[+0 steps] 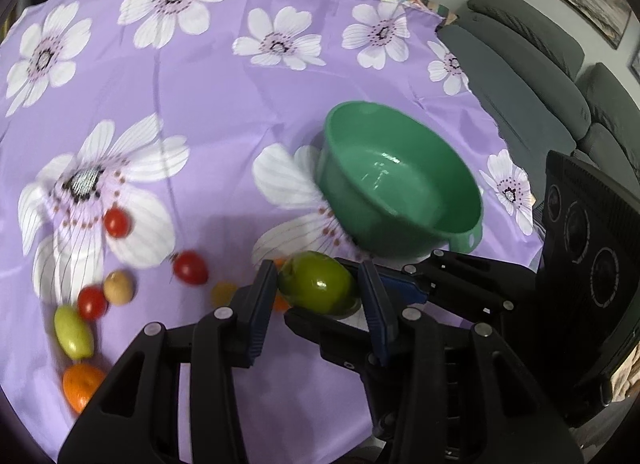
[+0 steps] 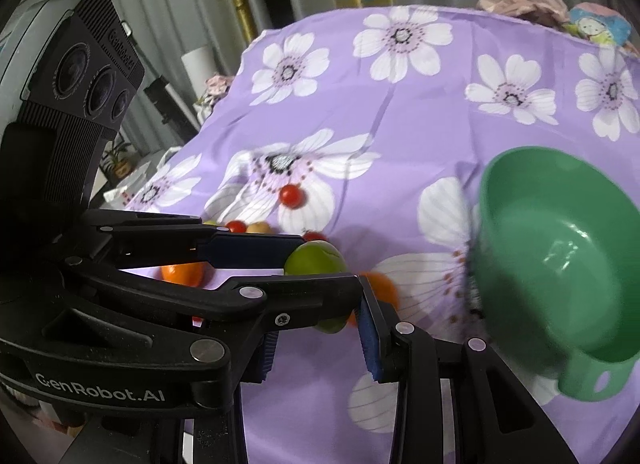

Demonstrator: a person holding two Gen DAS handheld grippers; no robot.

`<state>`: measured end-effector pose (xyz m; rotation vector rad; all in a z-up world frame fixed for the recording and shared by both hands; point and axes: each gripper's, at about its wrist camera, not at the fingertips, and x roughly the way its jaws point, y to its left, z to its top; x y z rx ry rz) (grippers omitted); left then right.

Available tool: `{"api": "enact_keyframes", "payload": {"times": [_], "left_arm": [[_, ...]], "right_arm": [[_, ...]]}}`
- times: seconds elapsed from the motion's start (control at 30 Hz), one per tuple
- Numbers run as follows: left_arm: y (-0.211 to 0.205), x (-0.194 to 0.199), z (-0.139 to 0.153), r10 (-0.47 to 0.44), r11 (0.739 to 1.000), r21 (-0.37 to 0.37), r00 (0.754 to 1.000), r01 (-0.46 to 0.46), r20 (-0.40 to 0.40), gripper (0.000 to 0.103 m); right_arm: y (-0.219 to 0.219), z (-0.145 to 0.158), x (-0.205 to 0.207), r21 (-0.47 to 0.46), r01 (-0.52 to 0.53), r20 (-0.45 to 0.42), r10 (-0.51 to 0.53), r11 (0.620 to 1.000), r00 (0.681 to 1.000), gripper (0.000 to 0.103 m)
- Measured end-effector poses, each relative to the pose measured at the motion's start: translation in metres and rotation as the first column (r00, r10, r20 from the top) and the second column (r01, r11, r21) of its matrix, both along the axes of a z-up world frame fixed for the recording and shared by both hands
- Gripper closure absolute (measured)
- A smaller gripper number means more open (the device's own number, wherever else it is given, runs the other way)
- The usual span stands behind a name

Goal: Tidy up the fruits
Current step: 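Carry the green-yellow fruit with the left gripper over the green bowl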

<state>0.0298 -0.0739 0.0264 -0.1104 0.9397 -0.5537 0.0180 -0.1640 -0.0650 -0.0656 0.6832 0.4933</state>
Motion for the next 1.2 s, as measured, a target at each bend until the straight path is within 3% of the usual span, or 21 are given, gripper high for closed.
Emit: {"api": "enact_keyframes", "payload": {"times": [0.67, 1.2], "left_arm": [[-0.080, 0.049, 0.023, -0.147, 0.989, 0.008, 0.984, 0.147, 0.105, 0.062], [-0.104, 0.069, 0.001, -0.179, 0.984, 0.005, 0.983, 0.179, 0.048, 0.062]], "right_arm": [[-0.071, 0.024, 0.019, 0.052, 0.197, 0.108, -0.201, 0.979, 0.974, 0.066], [-0.094, 0.010, 0.042, 0.037, 0.252, 0.059, -0.254, 0.967, 0.966, 0.066]]}}
